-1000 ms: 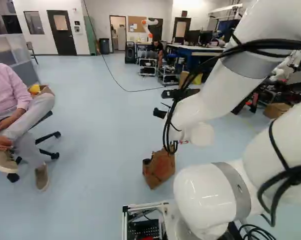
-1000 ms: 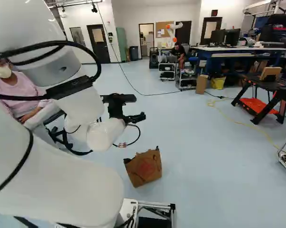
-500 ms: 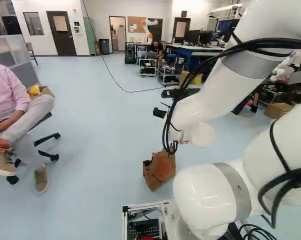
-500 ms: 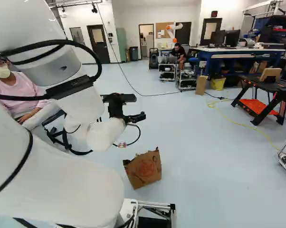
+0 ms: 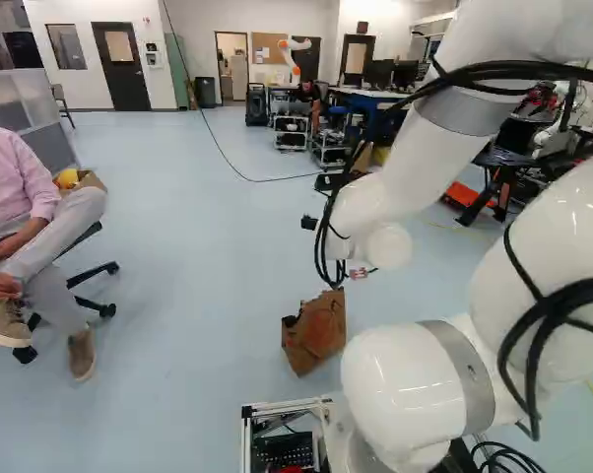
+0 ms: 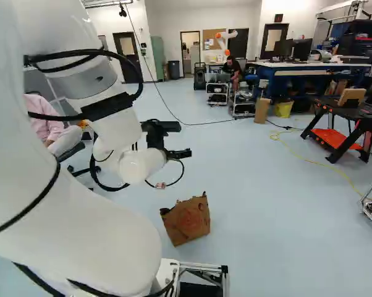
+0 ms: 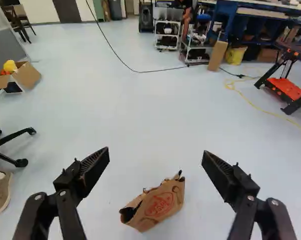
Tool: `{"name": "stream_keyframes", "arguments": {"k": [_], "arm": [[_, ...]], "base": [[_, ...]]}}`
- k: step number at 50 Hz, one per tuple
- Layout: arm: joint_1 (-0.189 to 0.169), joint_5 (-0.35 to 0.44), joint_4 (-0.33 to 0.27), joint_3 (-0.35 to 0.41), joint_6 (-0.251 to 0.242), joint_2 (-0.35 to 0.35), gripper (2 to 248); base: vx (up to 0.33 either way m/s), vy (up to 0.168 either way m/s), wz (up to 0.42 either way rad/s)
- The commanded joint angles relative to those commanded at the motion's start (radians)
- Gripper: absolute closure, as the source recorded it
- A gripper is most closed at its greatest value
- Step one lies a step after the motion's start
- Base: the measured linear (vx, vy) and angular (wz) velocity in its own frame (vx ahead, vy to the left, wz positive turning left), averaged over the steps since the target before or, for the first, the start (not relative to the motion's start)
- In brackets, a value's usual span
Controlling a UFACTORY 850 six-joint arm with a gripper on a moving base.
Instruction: Pick up the grocery bag from the ground
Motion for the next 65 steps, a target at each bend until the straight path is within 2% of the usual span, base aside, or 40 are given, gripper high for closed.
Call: {"name": "stream_keyframes", "arguments": {"k": [39,65], "arm": [[0.0,-0.276,0.288,-0.257,0.0,-0.255,3],[0.001,-0.575,0.467,-0.446,0.0,-0.416,3]], "base": [[0.0,0.0,0.0],[0.0,0.0,0.0]]}}
